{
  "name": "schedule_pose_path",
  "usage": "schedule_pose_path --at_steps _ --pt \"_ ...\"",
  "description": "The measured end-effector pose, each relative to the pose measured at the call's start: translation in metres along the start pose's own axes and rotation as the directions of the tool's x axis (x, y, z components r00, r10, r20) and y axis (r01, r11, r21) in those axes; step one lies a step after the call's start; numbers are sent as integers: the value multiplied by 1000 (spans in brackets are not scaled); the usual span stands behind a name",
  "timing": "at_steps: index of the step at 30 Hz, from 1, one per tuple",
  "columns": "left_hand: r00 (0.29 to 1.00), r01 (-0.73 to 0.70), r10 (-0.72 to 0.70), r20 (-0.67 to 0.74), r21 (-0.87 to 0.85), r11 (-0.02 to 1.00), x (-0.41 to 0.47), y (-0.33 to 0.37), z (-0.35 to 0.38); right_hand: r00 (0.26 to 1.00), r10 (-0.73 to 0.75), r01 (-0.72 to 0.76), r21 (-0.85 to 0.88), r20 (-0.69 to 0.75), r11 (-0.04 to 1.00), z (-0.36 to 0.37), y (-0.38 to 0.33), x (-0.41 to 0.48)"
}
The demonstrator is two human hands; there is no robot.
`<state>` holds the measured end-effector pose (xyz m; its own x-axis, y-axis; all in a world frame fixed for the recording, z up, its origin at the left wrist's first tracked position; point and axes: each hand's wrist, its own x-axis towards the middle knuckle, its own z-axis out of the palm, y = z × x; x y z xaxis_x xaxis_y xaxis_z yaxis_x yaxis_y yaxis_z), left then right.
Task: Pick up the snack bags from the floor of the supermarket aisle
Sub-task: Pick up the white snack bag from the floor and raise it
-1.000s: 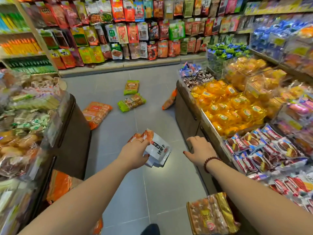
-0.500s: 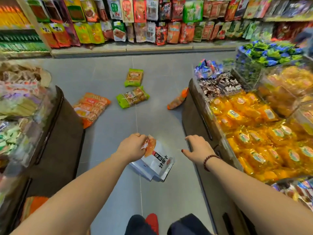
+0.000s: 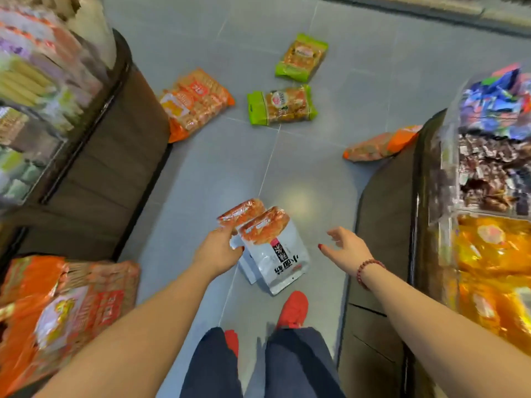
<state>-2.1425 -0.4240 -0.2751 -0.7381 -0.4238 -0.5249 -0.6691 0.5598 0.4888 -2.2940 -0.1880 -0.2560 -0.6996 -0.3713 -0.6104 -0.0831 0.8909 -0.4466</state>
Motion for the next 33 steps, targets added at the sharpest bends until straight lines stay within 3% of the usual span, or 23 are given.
schedule_pose_path --at_steps 7,14,21,25,28,33 --pt "941 335 -335 50 -279 900 74 -47 109 980 192 -198 171 50 965 46 54 126" --pt "878 469 -465 114 -397 789 151 -107 208 976 201 -214 221 81 952 137 108 232" --pt "833 525 -534 144 -510 681 217 -160 295 982 174 -188 291 74 938 216 147 325" --pt "802 528 -578 152 -632 567 244 -182 336 984 160 -175 319 74 932 248 159 357" --pt "803 493 -590 82 -647 581 253 -188 351 980 180 -199 339 86 920 264 164 373" --pt "773 441 -635 -13 -709 551 255 -193 353 974 224 -199 356 -31 913 266 162 382"
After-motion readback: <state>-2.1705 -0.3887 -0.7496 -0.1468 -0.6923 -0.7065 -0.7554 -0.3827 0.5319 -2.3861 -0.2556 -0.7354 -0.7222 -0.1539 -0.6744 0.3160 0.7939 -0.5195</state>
